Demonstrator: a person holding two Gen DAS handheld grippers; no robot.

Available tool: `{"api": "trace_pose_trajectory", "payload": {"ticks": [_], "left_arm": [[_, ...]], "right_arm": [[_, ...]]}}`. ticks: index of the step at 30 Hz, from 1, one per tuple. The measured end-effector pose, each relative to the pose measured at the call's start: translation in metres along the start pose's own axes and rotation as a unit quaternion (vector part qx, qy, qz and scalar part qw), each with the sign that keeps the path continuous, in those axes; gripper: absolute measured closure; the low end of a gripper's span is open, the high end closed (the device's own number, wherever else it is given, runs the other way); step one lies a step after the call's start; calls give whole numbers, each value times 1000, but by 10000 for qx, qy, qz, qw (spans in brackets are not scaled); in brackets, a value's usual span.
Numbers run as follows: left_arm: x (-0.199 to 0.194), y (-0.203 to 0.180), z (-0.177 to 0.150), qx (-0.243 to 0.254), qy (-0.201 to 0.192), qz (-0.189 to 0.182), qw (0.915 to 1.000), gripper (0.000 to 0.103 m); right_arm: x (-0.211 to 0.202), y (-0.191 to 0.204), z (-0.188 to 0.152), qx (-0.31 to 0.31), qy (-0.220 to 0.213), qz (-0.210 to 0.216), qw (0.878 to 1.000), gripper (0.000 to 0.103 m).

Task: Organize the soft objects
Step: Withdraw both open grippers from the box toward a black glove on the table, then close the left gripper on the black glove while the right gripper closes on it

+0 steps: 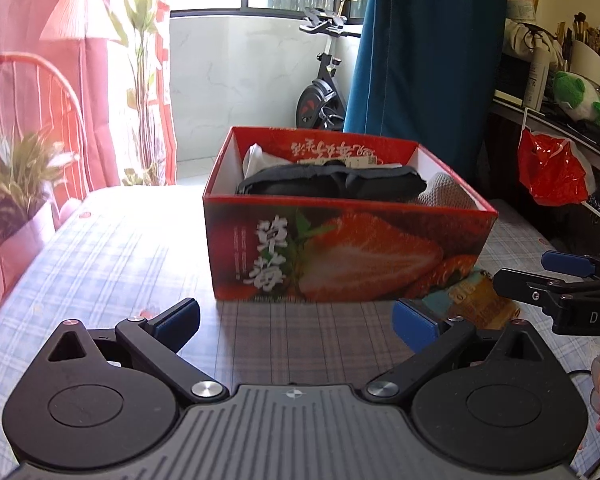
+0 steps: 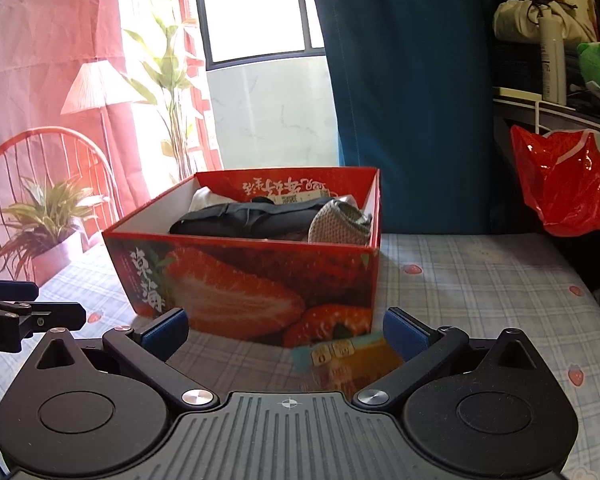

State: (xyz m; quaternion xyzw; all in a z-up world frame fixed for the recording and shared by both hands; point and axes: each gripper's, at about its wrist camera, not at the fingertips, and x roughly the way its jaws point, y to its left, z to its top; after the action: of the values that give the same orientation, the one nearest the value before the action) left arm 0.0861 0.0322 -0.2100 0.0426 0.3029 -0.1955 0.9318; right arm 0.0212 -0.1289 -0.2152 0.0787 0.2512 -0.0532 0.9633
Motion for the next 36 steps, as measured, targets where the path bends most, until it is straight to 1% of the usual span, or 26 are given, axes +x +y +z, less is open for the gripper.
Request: {"api": "trace_pose_trajectory", "payload": {"ticks": [2, 7, 15, 18, 22, 23, 25, 26, 28, 29, 30, 31, 32, 33, 34, 35, 36], "left_arm": [[1, 3, -8, -71, 23, 25, 10000, 0], [6, 3, -21, -62, 118, 113, 9998, 0], [11, 4, -44, -224, 240, 31, 9995, 0], [14, 3, -50, -233, 320, -4, 9992, 1], [16, 4, -56, -268, 402, -51, 9988, 3], [17, 4, -57, -286, 421, -61, 9987, 6], [19, 6, -59, -329, 461, -110, 9983, 10], [21, 7, -60, -353, 479, -123, 9982, 12], [24, 7, -62, -372, 524, -152, 9978, 15], [26, 8, -63, -385, 559, -182, 9975, 19], [28, 8, -63, -398, 578, -221, 9973, 24], [30, 7, -63, -398, 599, -259, 9971, 24], [32, 7, -64, -390, 608, -294, 9970, 27], [34, 7, -64, -388, 617, -327, 9968, 32], [36, 6, -65, -394, 643, -351, 9965, 34], [39, 6, -65, -418, 663, -380, 9962, 37], [41, 6, -66, -450, 661, -396, 9960, 37]], "right_arm": [[-1, 1, -9, -9, 25, -6, 10000, 0], [1, -1, -25, -96, 130, -49, 9999, 0], [2, -3, -46, -159, 214, -108, 9996, 0], [2, -7, -52, -75, 218, -107, 9997, 2], [4, -8, -59, -77, 342, -12, 9994, 13], [4, -8, -61, -88, 372, 3, 9993, 15], [5, -7, -65, -78, 411, 67, 9991, 23], [5, -7, -67, -75, 422, 91, 9990, 24], [7, -5, -69, -85, 432, 126, 9990, 32], [7, -5, -70, -80, 437, 162, 9989, 35], [7, -4, -71, -73, 454, 211, 9987, 39], [8, -4, -71, -73, 469, 251, 9986, 43], [9, -2, -71, -79, 481, 295, 9984, 45], [10, -1, -72, -90, 501, 335, 9981, 48], [12, 1, -72, -107, 520, 374, 9979, 50], [13, 2, -72, -129, 527, 410, 9977, 51], [13, 5, -73, -153, 525, 437, 9975, 51]]}}
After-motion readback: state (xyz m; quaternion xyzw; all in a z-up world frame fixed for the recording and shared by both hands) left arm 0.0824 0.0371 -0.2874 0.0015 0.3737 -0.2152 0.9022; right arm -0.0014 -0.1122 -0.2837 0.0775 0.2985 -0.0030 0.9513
